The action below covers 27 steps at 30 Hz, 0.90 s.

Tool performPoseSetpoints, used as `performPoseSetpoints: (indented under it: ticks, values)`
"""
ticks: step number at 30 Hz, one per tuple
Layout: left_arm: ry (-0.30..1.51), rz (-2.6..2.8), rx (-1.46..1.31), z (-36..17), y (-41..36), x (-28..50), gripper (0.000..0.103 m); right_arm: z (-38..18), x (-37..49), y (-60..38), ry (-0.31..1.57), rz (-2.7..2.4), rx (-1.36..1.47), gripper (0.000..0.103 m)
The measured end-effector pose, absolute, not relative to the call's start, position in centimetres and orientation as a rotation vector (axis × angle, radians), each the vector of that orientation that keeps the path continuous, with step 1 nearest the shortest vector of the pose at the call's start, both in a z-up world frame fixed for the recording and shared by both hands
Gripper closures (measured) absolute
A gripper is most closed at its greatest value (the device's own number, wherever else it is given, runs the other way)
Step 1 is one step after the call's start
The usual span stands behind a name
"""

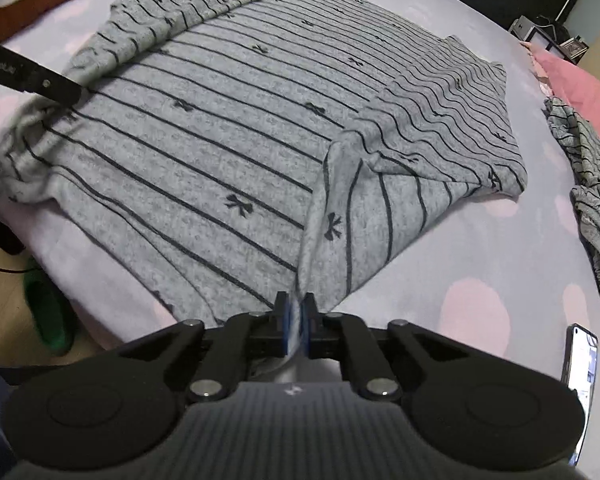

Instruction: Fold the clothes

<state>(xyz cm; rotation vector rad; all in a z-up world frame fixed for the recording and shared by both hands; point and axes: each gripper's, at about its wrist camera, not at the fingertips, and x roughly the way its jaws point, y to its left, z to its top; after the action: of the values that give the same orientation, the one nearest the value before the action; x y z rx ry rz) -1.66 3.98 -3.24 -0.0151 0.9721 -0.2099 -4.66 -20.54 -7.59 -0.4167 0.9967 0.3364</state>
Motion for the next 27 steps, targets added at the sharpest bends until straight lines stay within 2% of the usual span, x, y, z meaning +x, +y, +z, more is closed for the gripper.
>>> performPoseSetpoints:
  ticks: [2, 3, 8, 10, 14, 18, 27]
  values:
    - [0.951, -0.214, -0.019, -2.4, 3.9, -1.5, 0.068, -6.6, -4.4, -20.9, 1.007, 0.360, -0.380, 0.077]
    - [0.946, -0.222, -0.030, -1.9, 3.9, -1.2, 0.068, -5.9, -4.2, -21.0, 1.006, 0.370, -0.363, 0.066]
    - [0.944, -0.269, -0.084, -0.7, 2.8, 1.4, 0.068, -2.9, -1.7, -23.0, 1.034, 0.427, -0.395, 0.062]
    - [0.936, -0.294, -0.107, -0.6, 2.0, 2.8, 0.068, -2.1, -0.2, -24.4, 1.051, 0.435, -0.476, 0.051]
    - [0.942, -0.348, -0.142, -1.1, -0.1, 6.4, 0.068, -1.2, 3.3, -28.0, 1.054, 0.453, -0.611, 0.051]
    - [0.970, -0.403, -0.209, -2.0, -2.9, 11.4, 0.068, -1.0, 8.5, -31.6, 1.034, 0.422, -0.601, 0.051]
    - [0.996, -0.415, -0.299, -5.3, -10.1, 26.5, 0.068, -2.0, 21.0, -38.4, 0.922, 0.143, -0.317, 0.051]
